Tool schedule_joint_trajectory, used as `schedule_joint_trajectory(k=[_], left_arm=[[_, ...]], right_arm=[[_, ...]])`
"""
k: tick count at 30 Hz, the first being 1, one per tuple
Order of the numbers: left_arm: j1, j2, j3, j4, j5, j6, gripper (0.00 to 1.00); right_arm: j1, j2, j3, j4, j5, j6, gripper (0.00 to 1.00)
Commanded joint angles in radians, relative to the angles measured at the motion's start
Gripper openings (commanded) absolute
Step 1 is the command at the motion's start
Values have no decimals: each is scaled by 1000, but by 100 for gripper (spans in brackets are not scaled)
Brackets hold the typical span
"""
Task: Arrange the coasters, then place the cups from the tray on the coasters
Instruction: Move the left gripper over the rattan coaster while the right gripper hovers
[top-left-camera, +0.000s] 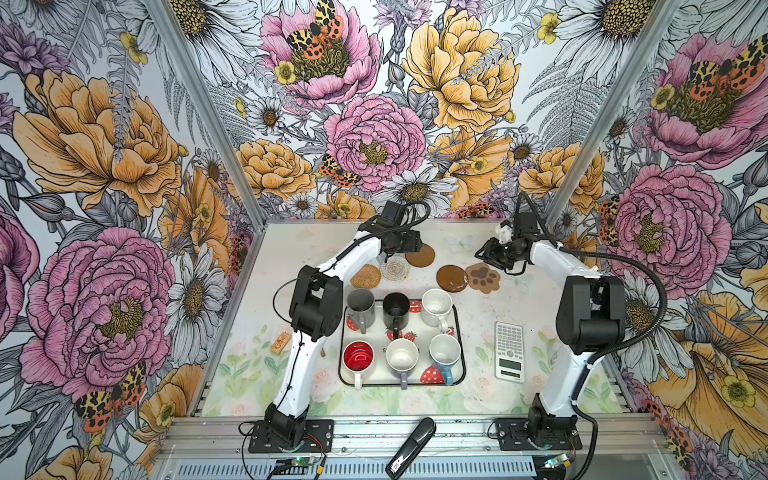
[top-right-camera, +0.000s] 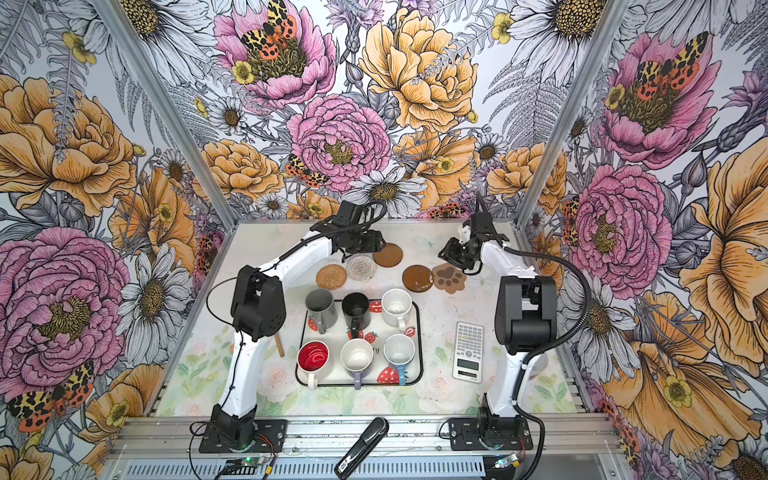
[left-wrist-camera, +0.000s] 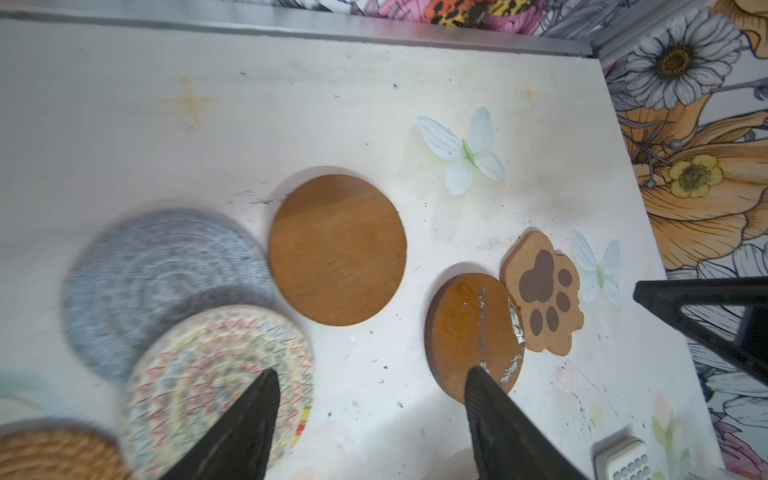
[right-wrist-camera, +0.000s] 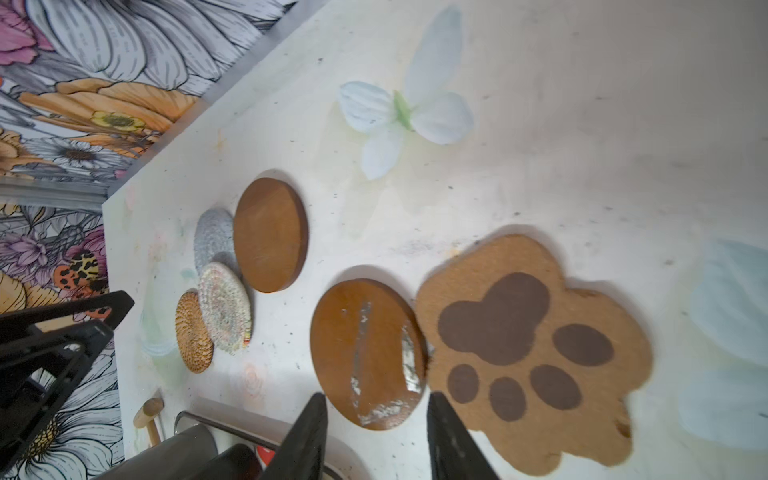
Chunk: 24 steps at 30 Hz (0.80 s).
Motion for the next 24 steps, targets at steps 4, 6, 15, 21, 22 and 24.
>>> schedule_joint_trajectory(k=[4,6,15,21,22,24], left_arm=[[45,-117,-132,-111,-217,110,71],[50,-138,-166,-151,-259,147,70],[66,-169,-304,-188,-341,183,67],[81,-134,-327,-188,-332,177,60],[82,-125,-328,-186,-328,174,59],[88,-106,-324,-186,-322,169,58]], right_arm=[[81,48,64,-3,-22,28,40],[105,60,76,-2,-21,31,39],[174,96,108,-3,-9,58,38],[192,96,104,-3,-3,63,38],[192,94,103,-3,-4,64,38],[193,91,100,-3,0,63,38]])
